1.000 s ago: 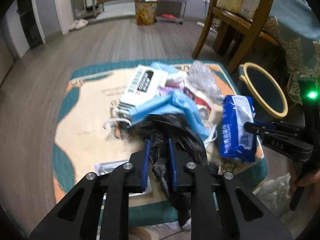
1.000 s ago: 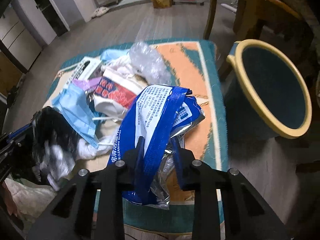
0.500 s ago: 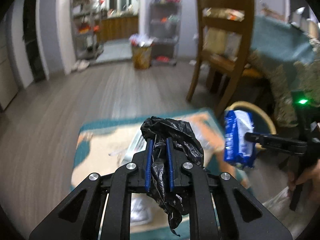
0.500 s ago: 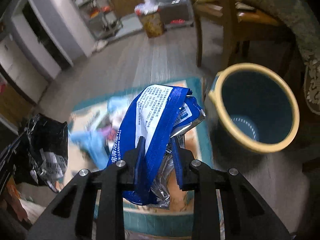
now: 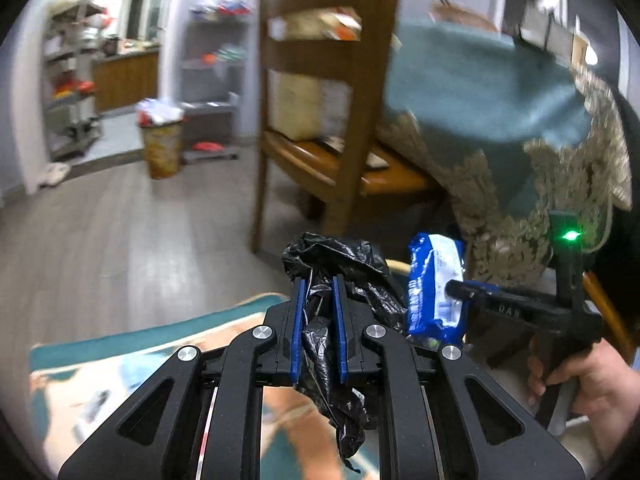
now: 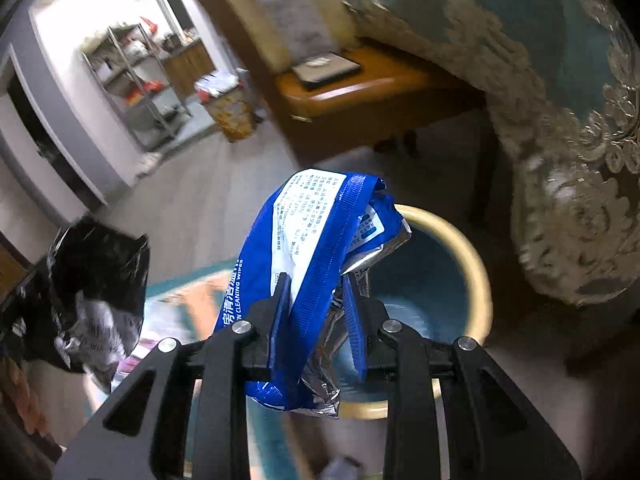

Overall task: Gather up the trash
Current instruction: 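Carry both items to the teal bin and open both grippers to drop them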

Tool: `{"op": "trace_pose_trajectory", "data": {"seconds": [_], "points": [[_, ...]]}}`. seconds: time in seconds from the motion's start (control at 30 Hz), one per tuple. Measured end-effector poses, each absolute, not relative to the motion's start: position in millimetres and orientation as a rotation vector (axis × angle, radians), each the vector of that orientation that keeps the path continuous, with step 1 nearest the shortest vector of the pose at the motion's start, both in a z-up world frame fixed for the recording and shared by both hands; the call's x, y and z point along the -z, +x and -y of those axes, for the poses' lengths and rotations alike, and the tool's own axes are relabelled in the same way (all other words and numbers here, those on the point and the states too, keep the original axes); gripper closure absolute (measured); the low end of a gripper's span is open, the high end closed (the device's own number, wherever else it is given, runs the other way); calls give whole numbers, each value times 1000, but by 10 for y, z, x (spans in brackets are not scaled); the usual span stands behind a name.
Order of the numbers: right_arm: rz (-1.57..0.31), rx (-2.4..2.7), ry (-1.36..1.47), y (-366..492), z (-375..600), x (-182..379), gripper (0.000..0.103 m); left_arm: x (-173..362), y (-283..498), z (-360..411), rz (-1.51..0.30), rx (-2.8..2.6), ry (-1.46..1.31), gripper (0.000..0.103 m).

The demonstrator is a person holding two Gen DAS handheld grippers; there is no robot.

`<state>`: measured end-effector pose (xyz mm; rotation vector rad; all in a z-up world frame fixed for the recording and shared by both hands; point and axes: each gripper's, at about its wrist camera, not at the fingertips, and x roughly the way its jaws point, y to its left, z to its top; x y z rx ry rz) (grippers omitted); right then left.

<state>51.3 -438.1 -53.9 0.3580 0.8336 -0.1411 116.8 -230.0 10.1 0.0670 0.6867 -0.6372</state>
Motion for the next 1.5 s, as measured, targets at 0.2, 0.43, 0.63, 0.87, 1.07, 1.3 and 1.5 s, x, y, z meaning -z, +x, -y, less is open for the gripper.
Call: {"op": "trace_pose_trajectory", "data": {"seconds": [0.2, 0.43, 0.63, 0.87, 1.07, 1.3, 1.5], "points": [[-907, 197, 366, 584, 4717, 819, 77, 552, 1550, 3161, -788, 694, 183, 89], [-933, 257, 370, 669, 4730, 922, 57, 857, 1731, 3528, -842, 717, 218, 66], [-912, 279, 405, 605, 4777, 882, 48, 715, 1775, 3217, -820, 673, 143, 46], [-879, 243, 381, 582, 4592, 695, 40, 523, 1609, 2923, -789, 640, 153, 40], [-823, 239, 361, 513, 4405, 434, 11, 286, 1370, 2598, -742, 590, 145, 15], [-776, 207, 323, 405, 4081, 172, 6, -45, 1077, 2153, -686, 525, 142, 10], [-742, 207, 338, 287, 3810, 46, 6, -215, 848, 1783, -658, 478, 144, 10]]}}
